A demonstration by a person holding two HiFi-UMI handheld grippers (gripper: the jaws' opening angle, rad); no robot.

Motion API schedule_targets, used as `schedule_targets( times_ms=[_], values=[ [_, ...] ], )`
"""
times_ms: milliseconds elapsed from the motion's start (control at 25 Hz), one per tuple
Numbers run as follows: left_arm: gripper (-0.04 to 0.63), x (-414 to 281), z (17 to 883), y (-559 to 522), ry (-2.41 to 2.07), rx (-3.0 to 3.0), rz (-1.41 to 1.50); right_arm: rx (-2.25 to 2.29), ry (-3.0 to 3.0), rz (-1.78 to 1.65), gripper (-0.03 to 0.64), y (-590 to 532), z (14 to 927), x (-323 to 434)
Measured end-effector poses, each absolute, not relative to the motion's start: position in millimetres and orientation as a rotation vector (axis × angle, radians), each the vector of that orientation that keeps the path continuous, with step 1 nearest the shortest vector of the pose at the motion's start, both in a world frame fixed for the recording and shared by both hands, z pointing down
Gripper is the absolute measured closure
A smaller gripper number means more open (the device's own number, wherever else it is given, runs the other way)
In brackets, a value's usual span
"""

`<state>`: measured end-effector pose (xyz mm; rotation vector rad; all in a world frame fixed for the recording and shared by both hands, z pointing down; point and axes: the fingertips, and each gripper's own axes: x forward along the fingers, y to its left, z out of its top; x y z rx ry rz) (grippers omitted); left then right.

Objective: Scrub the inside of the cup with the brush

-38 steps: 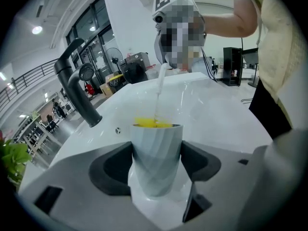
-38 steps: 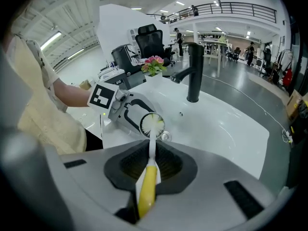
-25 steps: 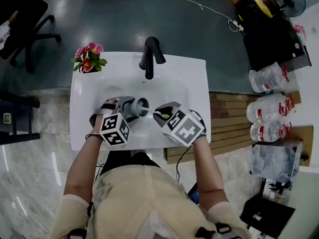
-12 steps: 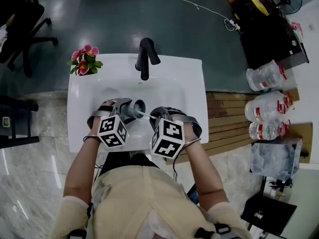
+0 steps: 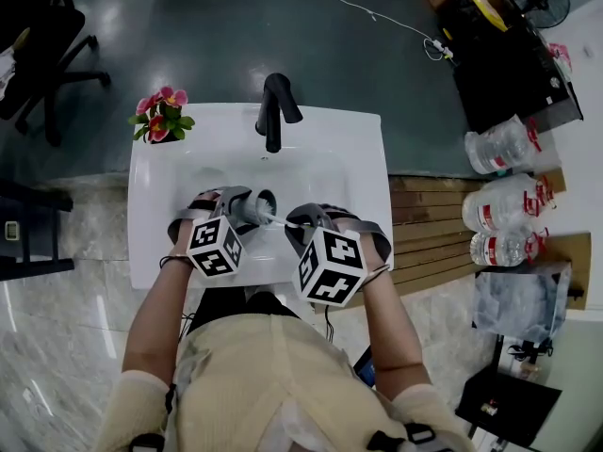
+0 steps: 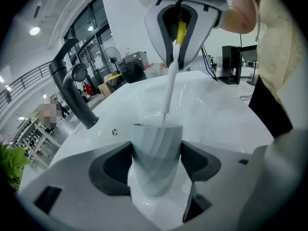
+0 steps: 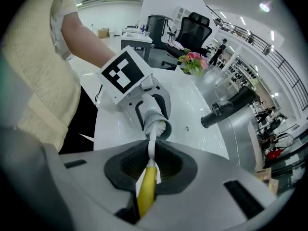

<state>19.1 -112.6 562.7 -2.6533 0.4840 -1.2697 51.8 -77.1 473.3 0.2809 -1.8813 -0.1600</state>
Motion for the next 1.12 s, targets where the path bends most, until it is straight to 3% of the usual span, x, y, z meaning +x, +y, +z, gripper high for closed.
schedule_targets(
  times_ms=[1120],
  values=[
    [0.276, 15, 561, -118, 0.538, -2.679, -1.274, 0.6, -2.11, 0.466, 0.569, -70, 460, 115]
  ],
)
